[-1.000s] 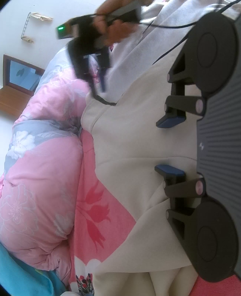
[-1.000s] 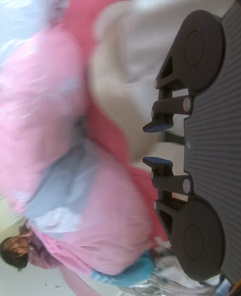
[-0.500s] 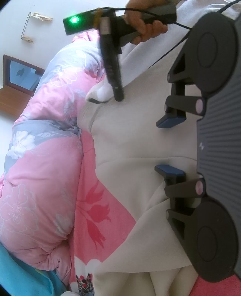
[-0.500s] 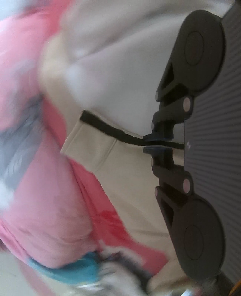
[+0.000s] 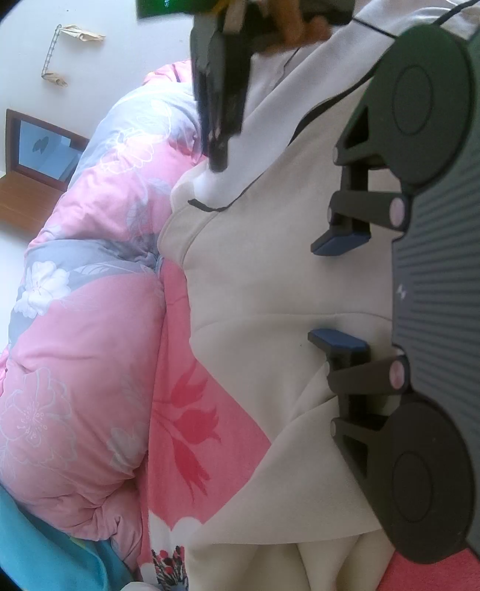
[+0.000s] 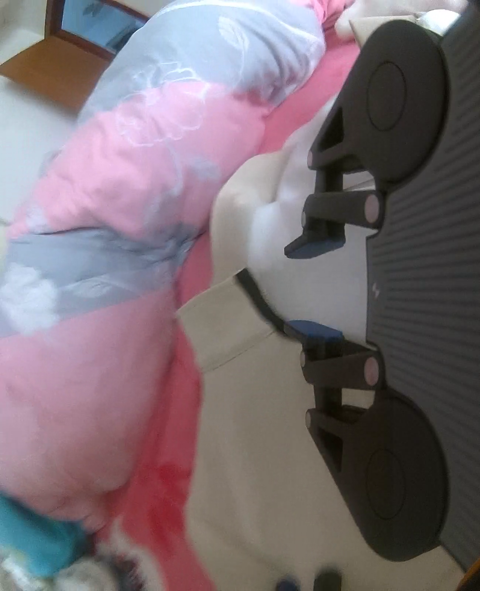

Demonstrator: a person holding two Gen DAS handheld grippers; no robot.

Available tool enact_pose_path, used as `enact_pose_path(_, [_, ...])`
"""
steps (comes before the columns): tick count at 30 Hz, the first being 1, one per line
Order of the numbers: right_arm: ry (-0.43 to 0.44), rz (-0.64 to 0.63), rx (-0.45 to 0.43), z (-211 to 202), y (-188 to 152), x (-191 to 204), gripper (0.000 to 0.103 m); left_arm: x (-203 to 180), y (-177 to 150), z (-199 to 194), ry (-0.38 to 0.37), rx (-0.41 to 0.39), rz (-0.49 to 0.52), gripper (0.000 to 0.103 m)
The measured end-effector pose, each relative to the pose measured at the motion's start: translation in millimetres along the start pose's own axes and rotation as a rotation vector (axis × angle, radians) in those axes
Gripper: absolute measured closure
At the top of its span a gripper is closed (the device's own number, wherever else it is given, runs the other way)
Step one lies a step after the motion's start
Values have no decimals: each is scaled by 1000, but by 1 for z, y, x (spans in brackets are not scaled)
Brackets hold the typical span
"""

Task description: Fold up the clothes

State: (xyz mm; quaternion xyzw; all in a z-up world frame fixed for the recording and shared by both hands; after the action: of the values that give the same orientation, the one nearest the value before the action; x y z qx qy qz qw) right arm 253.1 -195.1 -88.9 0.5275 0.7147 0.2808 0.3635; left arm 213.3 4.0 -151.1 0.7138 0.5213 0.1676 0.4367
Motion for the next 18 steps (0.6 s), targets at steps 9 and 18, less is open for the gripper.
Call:
enact_pose_path(9, [91,-159,127,-10,-49,18,98,0,0,0,0,0,-1,58])
enact_pose_path(18, [79,-135,123,-6,-52,13,98,0,0,1,-1,-1,-1,58])
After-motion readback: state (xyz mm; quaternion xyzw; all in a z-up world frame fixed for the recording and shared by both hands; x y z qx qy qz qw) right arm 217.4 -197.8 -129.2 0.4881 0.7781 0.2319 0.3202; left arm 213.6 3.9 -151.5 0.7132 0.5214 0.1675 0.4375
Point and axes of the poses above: each gripper's, at about its wrist camera, not at the fingertips, and z roughly the way its jaws point, x to its left, y to its top, the point moved 2 cm from there along z, roughly the way its jaws point, and after that the axes turned 7 degrees about z, right-handed, at the moved point
